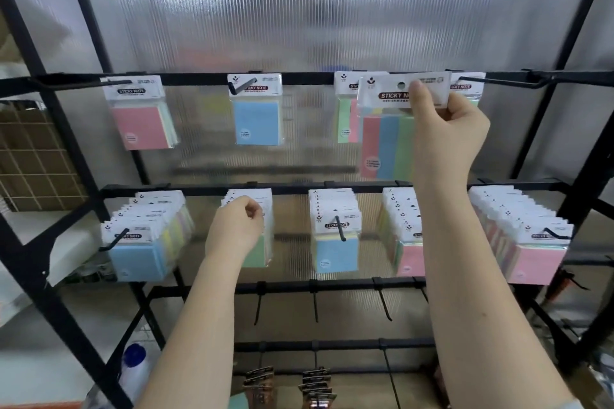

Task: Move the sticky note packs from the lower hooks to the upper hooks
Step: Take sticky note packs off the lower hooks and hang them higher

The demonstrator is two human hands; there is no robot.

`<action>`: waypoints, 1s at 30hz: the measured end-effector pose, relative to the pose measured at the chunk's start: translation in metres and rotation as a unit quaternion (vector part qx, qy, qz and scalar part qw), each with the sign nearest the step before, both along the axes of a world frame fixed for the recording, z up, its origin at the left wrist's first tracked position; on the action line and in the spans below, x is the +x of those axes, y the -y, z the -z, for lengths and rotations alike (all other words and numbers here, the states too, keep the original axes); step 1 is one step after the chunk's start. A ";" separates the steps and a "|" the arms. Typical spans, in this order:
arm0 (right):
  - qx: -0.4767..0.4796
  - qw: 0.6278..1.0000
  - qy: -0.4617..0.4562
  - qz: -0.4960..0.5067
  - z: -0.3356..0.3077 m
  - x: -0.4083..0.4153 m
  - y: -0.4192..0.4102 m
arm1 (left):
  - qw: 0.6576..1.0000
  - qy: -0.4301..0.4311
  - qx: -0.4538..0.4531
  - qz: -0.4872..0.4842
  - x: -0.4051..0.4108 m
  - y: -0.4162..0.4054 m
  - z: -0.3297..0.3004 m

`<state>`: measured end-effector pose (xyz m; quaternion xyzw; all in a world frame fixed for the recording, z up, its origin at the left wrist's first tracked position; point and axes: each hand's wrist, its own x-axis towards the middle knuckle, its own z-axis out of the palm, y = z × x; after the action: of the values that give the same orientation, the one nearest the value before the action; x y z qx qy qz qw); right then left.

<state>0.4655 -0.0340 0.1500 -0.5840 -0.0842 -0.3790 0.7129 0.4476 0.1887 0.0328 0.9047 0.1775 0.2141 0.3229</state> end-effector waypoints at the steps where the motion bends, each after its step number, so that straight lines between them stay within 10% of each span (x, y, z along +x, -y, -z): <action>1: -0.001 1.000 -0.003 0.003 0.000 0.002 0.001 | 1.000 0.001 -0.004 -0.002 0.001 0.000 0.000; 30: -0.032 0.987 -0.138 -0.071 -0.008 0.082 -0.012 | 1.000 -0.001 0.027 0.008 0.030 0.001 0.002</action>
<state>0.5476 -0.0222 0.1581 -0.6456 -0.0384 -0.2405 0.7238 0.4776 0.1875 0.0304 0.9147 0.1648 0.2151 0.2998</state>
